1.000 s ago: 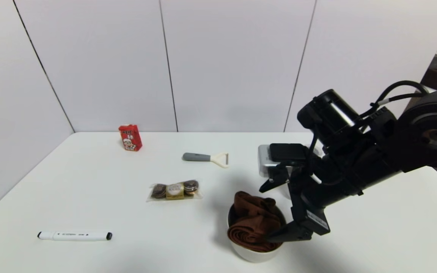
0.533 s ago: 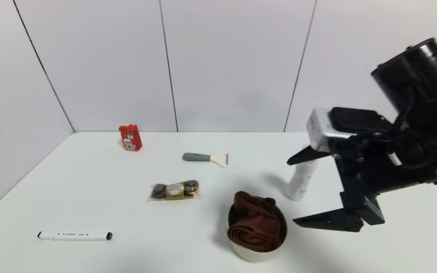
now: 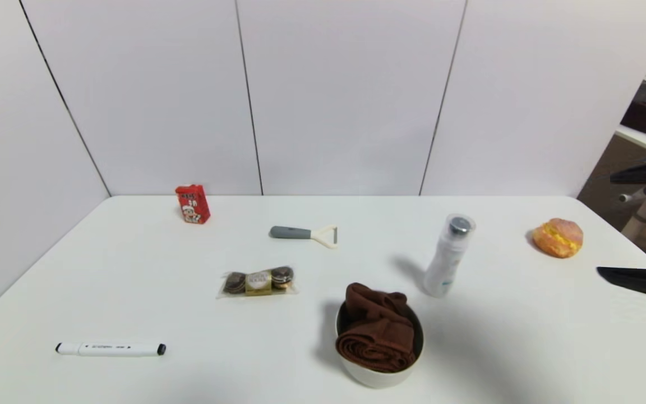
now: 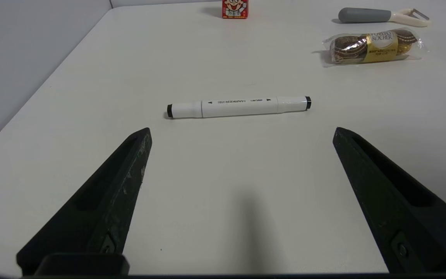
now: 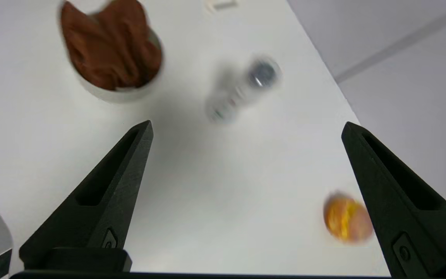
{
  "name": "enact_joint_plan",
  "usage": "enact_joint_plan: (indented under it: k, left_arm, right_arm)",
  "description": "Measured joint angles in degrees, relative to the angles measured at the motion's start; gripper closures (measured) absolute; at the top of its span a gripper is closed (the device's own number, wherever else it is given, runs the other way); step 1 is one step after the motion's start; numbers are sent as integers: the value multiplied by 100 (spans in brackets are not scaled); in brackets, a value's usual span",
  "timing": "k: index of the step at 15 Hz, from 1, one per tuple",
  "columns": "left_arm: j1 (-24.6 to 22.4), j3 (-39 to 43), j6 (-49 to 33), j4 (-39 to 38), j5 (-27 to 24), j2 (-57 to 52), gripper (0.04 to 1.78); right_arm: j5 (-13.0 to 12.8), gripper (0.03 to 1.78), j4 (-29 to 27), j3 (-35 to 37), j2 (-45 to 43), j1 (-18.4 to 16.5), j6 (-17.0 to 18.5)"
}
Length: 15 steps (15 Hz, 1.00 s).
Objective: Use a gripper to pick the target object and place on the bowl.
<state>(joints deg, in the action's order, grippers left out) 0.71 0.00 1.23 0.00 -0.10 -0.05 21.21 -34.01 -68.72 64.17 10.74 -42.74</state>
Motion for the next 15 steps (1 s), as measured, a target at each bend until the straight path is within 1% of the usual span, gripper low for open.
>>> enact_joint_plan:
  k: [1,2,3,4,5,6,7,9,10,11,12,13,15]
  left_arm:
    - [0,0,0,0,0,0,13]
    - [0,0,-2,0,0,0,13]
    - [0,0,-2,0,0,0,13]
    - [0,0,-2,0,0,0,13]
    - [0,0,-2,0,0,0,13]
    - [0,0,0,0,0,0,13]
    - [-2,0,-2,0,0,0,13]
    - [0,0,-2,0,-1,0,13]
    - [0,0,-2,0,-1,0,13]
    - [0,0,-2,0,0,0,13]
    - [0,0,-2,0,0,0,13]
    - [0,0,-2,0,0,0,13]
    - [0,0,-2,0,0,0,13]
  right_arm:
    - [-5,12,-24,266,-323,-422,230]
    - [-10,12,-29,550,-618,-739,567]
    - [-40,12,15,874,-926,-1011,1014]
    - [-110,12,96,1197,-1203,-1203,1446]
    - [-261,12,193,1541,-1481,-1354,1847]
    - [-521,12,301,1925,-1776,-1473,2221]
    - [-853,12,413,2292,-2052,-1540,2505]
    - [-1664,12,734,3062,-2594,-1610,2929]
    - [-2007,12,973,3421,-2826,-1623,3128]
    - [-2278,12,1274,3739,-3053,-1619,3362]
    - [-2473,12,1604,4000,-3289,-1591,3602]
    - [-2594,12,1814,4201,-3504,-1542,3745]
    - [-2782,12,1966,4537,-3964,-1341,3801]
